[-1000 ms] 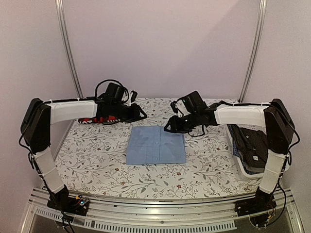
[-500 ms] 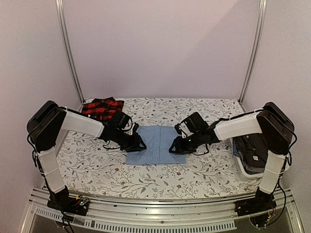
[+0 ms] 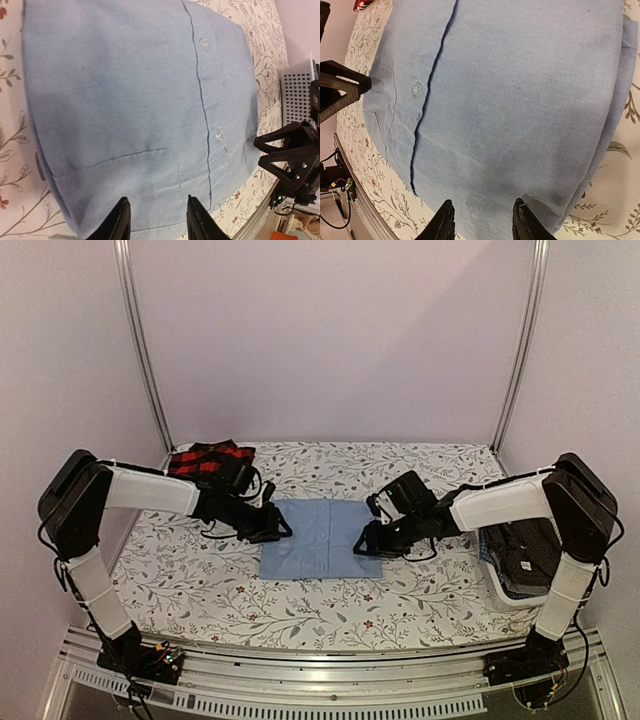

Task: Fold and stack the long sleeve shirts
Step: Smooth out the square-folded shirt at the center of the board.

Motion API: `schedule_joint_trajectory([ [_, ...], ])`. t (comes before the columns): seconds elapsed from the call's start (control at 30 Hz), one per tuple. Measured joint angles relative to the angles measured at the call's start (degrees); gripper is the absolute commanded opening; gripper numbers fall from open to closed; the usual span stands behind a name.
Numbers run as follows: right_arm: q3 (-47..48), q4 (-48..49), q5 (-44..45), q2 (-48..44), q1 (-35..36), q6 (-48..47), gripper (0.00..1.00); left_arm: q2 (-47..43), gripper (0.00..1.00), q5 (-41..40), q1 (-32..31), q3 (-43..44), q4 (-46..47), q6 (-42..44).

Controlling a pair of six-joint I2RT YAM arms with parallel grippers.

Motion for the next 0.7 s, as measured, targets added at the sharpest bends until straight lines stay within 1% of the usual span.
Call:
schedule_joint_trajectory([
  [0.13, 0.00, -1.31, 1.53, -3.13, 0.00, -0.20, 0.39, -4.83, 0.40, -0.22, 2.95, -1.05, -1.46, 1.20],
  [0.27, 0.26, -2.58, 2.56, -4.92, 0.00, -0.50, 0.39, -6.93, 0.43, 0.15, 5.88, -2.89, -2.62, 2.19],
  [0.53, 2.95, -4.87, 4.48, -4.85, -0.24, -2.40, 0.38, -6.60, 0.47, 1.20, 7.87, -4.55, -3.91, 3.98],
  [0.7, 3.04, -5.11, 4.59, -4.11, -1.36, -3.06, 0.36, -2.89, 0.47, 2.19, 8.39, -4.13, -3.85, 4.90],
])
